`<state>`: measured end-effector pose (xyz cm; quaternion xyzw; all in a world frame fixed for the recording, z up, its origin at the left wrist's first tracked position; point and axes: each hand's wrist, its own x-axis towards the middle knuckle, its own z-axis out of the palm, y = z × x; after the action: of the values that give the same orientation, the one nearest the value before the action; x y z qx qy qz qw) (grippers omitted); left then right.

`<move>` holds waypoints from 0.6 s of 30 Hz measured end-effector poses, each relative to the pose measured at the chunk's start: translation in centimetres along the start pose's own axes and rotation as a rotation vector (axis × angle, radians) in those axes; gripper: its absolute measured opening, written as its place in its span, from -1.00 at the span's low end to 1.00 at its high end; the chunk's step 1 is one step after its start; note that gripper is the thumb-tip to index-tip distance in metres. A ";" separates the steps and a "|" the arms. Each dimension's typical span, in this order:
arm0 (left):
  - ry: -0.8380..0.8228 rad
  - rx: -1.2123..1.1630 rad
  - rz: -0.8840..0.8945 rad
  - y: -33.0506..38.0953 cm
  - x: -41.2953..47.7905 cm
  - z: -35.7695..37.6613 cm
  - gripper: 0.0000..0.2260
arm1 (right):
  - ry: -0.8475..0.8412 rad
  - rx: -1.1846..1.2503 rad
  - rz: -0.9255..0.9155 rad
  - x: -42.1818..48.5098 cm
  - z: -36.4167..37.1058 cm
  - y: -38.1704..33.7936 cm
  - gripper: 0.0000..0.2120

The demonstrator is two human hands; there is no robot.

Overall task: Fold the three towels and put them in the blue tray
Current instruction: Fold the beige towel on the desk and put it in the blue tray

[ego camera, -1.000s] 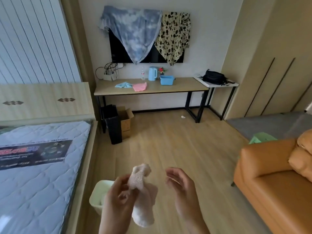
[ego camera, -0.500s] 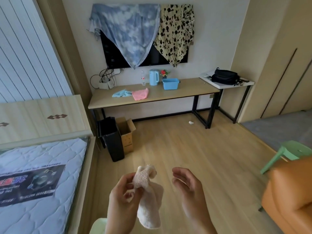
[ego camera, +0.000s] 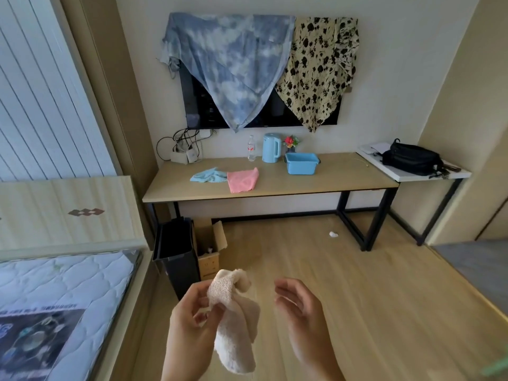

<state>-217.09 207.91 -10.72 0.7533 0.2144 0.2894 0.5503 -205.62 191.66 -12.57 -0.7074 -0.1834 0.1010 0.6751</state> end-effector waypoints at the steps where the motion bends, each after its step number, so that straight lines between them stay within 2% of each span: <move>1: 0.002 -0.008 -0.008 -0.6 2.2 0.8 -0.73 | 0.005 -0.007 0.011 2.1 0.0 0.6 -0.77; 8: -0.043 -0.075 -0.021 -4.3 19.3 6.5 -0.72 | 0.025 -0.046 0.039 18.8 0.9 3.8 -0.74; 18: -0.142 -0.065 -0.042 -5.5 41.7 14.0 -0.77 | 0.100 -0.021 0.065 40.3 1.5 5.2 -0.75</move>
<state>-176.83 226.46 -10.83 0.7491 0.1810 0.2305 0.5940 -168.75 208.87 -13.62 -0.7244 -0.1275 0.0854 0.6721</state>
